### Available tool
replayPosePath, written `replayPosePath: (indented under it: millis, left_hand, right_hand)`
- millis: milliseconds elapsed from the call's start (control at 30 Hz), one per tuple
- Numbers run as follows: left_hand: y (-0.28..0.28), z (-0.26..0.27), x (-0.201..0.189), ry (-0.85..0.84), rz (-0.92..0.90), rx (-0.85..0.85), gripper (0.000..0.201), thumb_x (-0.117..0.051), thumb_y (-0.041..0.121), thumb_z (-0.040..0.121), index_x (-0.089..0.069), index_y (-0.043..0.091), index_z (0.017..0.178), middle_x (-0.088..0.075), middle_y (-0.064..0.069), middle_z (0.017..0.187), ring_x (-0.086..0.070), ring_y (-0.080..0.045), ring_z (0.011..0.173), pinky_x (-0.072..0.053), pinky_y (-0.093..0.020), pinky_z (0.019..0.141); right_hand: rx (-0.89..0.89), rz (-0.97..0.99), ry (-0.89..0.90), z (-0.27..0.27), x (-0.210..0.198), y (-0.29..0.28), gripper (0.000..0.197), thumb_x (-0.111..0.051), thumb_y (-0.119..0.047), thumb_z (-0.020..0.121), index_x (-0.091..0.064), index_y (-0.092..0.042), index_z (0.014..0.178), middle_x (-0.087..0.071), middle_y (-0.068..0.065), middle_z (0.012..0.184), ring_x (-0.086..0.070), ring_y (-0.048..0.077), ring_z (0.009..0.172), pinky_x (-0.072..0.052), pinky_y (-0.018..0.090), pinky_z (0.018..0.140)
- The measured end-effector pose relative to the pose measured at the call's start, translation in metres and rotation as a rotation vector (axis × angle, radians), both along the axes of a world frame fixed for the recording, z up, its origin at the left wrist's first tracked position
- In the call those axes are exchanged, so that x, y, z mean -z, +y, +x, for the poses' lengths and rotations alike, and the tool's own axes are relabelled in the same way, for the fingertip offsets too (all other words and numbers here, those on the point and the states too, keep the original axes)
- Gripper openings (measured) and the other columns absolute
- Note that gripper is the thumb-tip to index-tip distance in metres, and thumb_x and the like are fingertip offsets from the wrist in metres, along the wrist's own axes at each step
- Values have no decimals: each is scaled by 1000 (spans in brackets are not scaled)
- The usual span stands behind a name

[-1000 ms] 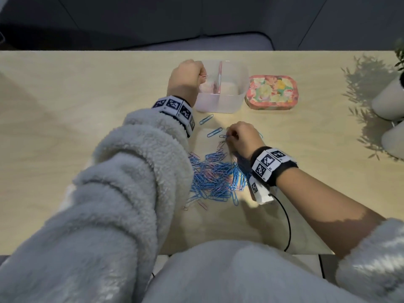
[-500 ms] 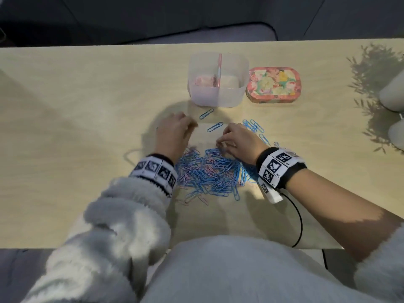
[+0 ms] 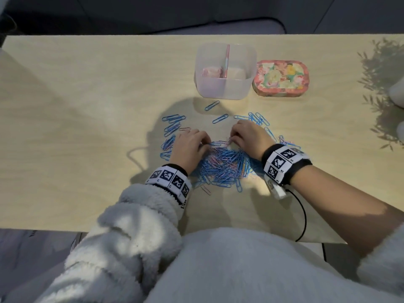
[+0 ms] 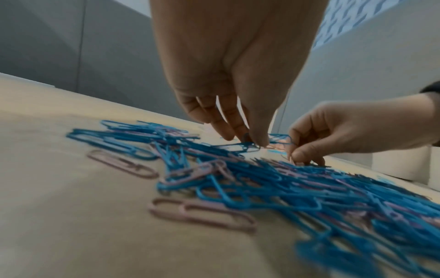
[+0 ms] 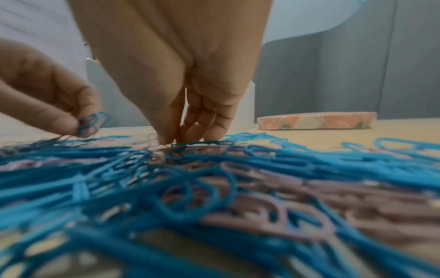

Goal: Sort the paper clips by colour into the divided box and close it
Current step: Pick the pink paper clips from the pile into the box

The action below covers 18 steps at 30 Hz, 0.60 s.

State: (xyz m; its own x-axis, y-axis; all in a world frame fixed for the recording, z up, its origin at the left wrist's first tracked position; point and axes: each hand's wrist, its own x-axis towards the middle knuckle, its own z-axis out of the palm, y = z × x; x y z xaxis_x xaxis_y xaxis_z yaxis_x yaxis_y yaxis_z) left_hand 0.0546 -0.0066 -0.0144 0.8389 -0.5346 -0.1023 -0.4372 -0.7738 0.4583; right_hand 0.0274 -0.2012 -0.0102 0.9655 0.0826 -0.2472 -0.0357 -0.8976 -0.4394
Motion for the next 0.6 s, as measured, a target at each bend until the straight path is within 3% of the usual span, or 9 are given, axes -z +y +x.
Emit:
replayPosePath:
  millis: [167, 333, 500, 600]
  left_hand:
    - [16, -10, -4, 50, 76, 89, 14, -60, 32, 87, -68, 24, 96, -66, 4, 100, -51, -21, 97, -36, -36, 88]
    - [20, -17, -6, 71, 87, 138, 20, -61, 38, 85, -70, 26, 98, -63, 3, 100, -50, -21, 100, -35, -39, 91]
    - [26, 0, -9, 23, -47, -36, 16, -61, 28, 87, -71, 19, 95, -64, -4, 98, -55, -24, 95, -42, -37, 84]
    - [23, 18, -14, -13, 6, -56, 16, -59, 21, 89, -69, 17, 100, -64, -5, 104, -54, -25, 101, -41, -37, 87]
  right_hand:
    - [119, 103, -39, -4, 0, -4, 13, -52, -10, 88, -62, -6, 94, -65, 12, 95, -58, 29, 92, -45, 37, 80]
    - [83, 99, -55, -3, 1, 4, 27, -46, -14, 93, -62, -7, 114, -63, 15, 106, -57, 31, 102, -45, 39, 87]
    - [-2, 68, -11, -2, 3, 10, 27, -61, -20, 85, -65, -9, 109, -55, 13, 105, -51, 28, 104, -44, 37, 88]
    - [-26, 51, -26, -2, 0, 11, 24, -63, -23, 85, -69, -12, 106, -57, 10, 103, -51, 26, 103, -44, 37, 85]
